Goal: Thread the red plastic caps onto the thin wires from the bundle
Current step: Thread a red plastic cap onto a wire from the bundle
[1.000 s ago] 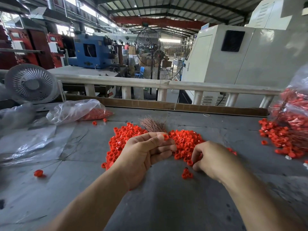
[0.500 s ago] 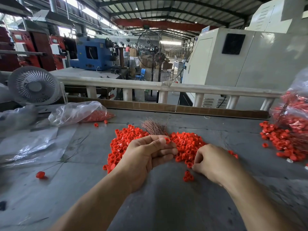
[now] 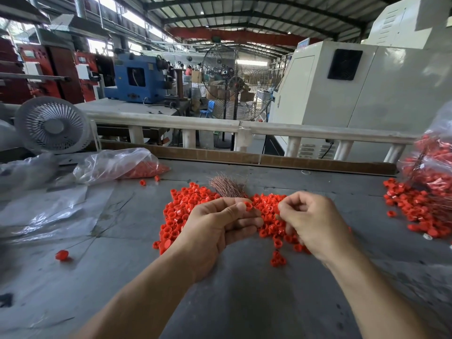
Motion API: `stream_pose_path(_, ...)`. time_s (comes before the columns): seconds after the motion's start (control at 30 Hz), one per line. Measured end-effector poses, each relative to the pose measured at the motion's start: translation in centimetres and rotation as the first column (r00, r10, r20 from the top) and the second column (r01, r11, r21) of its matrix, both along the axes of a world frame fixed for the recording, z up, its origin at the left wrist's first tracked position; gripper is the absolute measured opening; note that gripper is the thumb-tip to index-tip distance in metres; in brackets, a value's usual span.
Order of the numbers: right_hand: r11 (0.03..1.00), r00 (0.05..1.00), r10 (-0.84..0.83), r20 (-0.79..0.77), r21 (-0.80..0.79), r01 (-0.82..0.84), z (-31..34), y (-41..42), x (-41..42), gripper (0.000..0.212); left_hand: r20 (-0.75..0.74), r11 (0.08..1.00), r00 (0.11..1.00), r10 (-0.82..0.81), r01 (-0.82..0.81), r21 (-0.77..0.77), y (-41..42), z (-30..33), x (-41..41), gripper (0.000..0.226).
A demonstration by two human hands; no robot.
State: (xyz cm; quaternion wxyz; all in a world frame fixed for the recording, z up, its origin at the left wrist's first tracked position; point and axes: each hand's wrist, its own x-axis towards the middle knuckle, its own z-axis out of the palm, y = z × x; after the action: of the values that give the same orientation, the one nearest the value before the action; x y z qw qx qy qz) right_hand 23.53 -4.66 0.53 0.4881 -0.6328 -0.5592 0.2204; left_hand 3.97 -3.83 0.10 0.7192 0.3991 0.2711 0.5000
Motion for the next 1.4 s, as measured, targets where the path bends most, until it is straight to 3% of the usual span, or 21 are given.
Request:
stream_pose_path(0.13,0.983,0.972,0.173,-0.159,0.085,-0.161,0.3,-0.6,-1.5,0.012,0.006,1.000,1.000,-0.008,0.008,0.009,0.0,0.1,0.1,0.026)
stream_pose_path(0.23,0.967,0.953,0.236,-0.191,0.147,-0.210,0.4,-0.9,-2.3,0.014,0.006,1.000,1.000,-0.020,0.020,0.020,0.0,0.1,0.0,0.024)
stream_pose_path(0.6,0.953,0.958,0.276,-0.083,0.150,-0.261,0.7,-1.3,-2.0,0.019,0.005,0.999,1.000,0.010,-0.010,0.052,0.1,0.0,-0.1,0.026)
stream_pose_path(0.83,0.944,0.970,0.231,-0.076,0.260,-0.205,0.7,-1.3,-2.3,0.016,0.005,0.996,1.000,0.021,-0.022,0.084,0.1,0.0,0.0,0.025)
stream_pose_path(1.13,0.916,0.975,0.194,0.107,0.336,-0.219,0.7,-1.6,-2.7,0.013,-0.039,0.984,0.999,0.022,-0.015,0.178,0.1,-0.2,0.0,0.029)
stream_pose_path(1.4,0.925,0.976,0.194,0.094,0.315,-0.214,0.8,-1.8,-2.8,0.012,-0.068,0.976,0.996,0.054,-0.038,0.216,0.0,-0.1,0.1,0.015)
